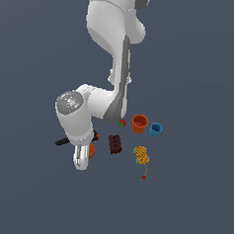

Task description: Pick up a designated object from a clutter of objects.

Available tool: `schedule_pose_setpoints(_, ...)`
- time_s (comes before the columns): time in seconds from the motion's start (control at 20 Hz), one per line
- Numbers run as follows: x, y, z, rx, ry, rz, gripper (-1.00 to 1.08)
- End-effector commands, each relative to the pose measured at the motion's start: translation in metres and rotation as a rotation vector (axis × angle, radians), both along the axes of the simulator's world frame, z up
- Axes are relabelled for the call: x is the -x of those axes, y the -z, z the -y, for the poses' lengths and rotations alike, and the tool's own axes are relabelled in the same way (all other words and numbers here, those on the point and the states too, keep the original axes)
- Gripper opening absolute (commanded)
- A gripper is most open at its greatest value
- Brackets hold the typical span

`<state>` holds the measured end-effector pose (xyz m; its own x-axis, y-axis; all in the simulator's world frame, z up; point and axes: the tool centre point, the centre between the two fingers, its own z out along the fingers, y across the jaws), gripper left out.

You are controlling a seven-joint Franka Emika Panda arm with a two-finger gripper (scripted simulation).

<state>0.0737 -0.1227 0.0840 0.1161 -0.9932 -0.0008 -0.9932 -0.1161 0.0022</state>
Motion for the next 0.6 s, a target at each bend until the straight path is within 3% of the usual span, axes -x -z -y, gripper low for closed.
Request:
schedule_pose_setpoints(0.0, 0.0, -0.018, -0.017, 0.0, -0.001, 0.003, -1.0)
schedule_pose_setpoints(0.55, 0.005, -0.118, -0.114, 0.002, 0.0, 0.003, -1.0)
